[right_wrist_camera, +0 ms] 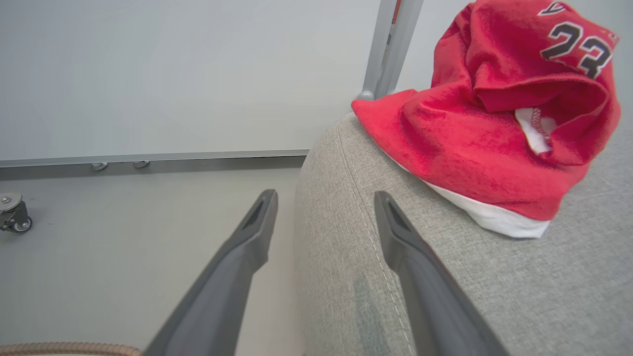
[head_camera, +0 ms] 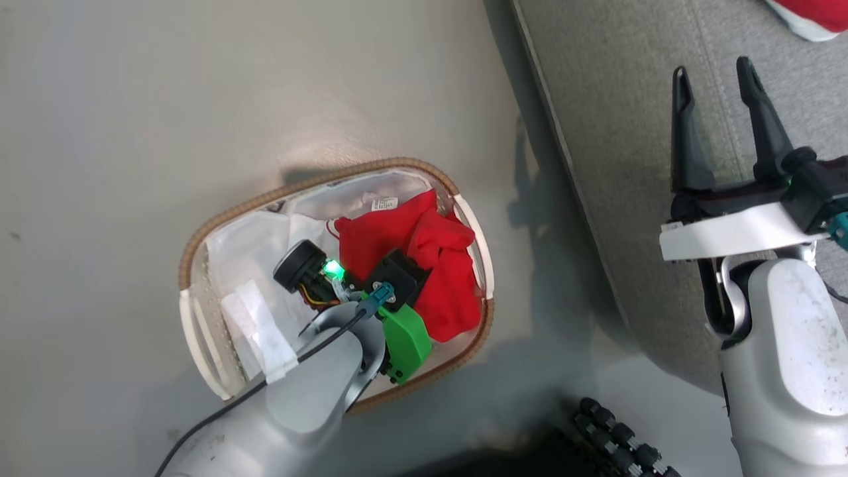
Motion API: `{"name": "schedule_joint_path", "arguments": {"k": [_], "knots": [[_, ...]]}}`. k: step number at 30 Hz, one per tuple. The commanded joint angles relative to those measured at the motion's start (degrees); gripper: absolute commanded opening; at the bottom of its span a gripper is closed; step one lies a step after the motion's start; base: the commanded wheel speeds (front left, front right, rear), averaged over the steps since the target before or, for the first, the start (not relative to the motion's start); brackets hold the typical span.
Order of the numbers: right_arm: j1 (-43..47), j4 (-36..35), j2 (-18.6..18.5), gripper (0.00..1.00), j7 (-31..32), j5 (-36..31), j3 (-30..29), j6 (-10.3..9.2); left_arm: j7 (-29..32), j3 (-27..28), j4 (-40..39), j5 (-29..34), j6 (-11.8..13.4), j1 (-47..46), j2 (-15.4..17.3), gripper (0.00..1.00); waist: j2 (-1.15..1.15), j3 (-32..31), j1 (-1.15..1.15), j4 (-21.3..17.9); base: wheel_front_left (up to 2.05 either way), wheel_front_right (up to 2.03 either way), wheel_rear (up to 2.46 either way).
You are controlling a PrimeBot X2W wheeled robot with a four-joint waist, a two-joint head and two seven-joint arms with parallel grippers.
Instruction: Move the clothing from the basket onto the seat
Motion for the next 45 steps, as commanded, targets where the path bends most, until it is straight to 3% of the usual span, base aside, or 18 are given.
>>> {"name": "schedule_joint_path", "arguments": {"k": [1, 10, 18, 27, 37, 45], "knots": [[1.6, 0.5, -0.2, 1.0, 0.0, -0.7, -0.4, -0.06, -0.3, 0.8, -1.5, 0.5, 0.2, 2.0, 0.5, 0.0, 0.0, -6.8, -0.01, 3.3, 0.0, 0.0, 0.0], [6.6, 2.5, -0.2, 1.0, 0.0, -3.7, -1.5, -0.06, -0.3, 5.7, -12.1, 1.5, 0.0, 9.5, 1.4, 0.0, 0.0, -19.3, -0.01, 7.3, 0.0, 0.0, 0.0], [11.7, 4.4, -0.2, 1.0, 0.0, -4.8, -1.5, -0.06, -0.3, 6.9, -19.7, 5.5, -0.6, 10.9, 5.6, 0.0, 0.0, -29.2, -0.01, 9.9, 0.0, 0.0, 0.0], [15.0, 5.3, -0.2, 1.0, 0.0, -5.0, 0.9, -0.06, -0.2, 8.1, -25.3, 7.6, -1.1, 4.4, 13.0, 0.0, 0.0, -35.9, -0.01, 10.9, 0.0, 0.0, 0.0], [13.8, 5.9, -0.2, 1.0, 0.0, -6.1, 5.8, -0.06, 1.9, 5.8, -29.4, 4.0, -1.4, -5.9, 19.7, 0.0, 0.0, -38.9, -0.01, 10.9, 0.0, 0.0, 0.0], [13.1, 7.6, -0.2, 1.0, 0.0, -6.7, 11.6, -0.06, 2.5, 3.0, -31.7, 1.5, -1.4, -12.8, 22.0, 0.0, 0.0, -41.1, -0.01, 11.8, 0.0, 0.0, 0.0]]}}
